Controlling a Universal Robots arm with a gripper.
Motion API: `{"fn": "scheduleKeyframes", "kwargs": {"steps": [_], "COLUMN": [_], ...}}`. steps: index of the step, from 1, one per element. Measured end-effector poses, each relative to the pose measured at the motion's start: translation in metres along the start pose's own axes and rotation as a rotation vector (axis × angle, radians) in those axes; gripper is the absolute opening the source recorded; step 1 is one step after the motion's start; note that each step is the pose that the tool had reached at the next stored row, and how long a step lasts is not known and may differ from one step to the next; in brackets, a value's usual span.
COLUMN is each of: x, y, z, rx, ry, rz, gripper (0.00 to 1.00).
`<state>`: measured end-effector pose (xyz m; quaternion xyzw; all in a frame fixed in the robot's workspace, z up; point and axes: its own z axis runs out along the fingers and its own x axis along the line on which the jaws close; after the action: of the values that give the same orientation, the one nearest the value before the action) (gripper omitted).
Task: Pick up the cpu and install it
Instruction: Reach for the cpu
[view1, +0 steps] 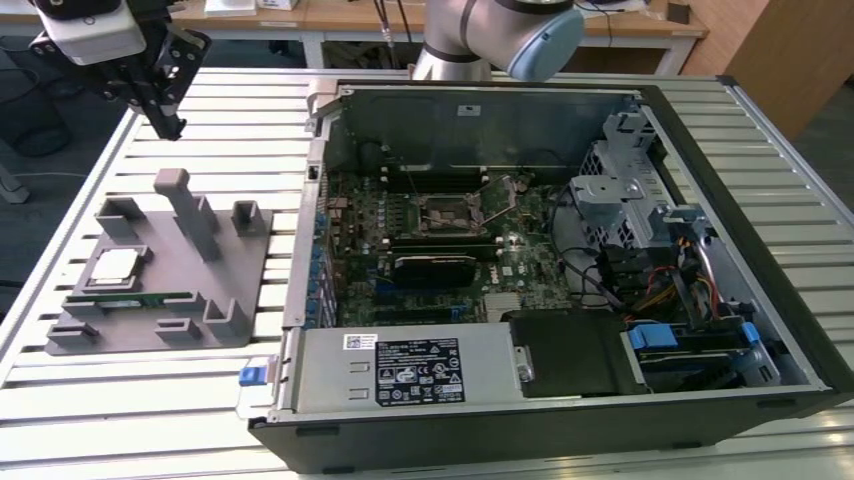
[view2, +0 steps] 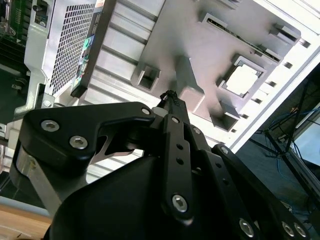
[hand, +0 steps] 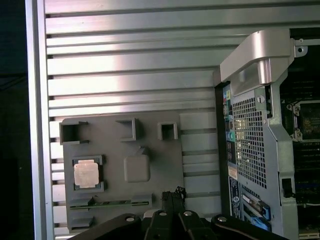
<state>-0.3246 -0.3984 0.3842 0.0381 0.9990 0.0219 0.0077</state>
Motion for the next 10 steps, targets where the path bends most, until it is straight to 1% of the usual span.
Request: {"fn": "scheduleKeyframes", "kwargs": {"steps": [6,10], "x": [0.0003,0.0035], "y": [-0.0002,-0.0017], "z": [0.0001,0.0006], "rx": [-0.0001,-0.0001], "ry": [-0.0001,0.0001], "rz": [0.000,0.000], "gripper": [0.11,0.11]}}
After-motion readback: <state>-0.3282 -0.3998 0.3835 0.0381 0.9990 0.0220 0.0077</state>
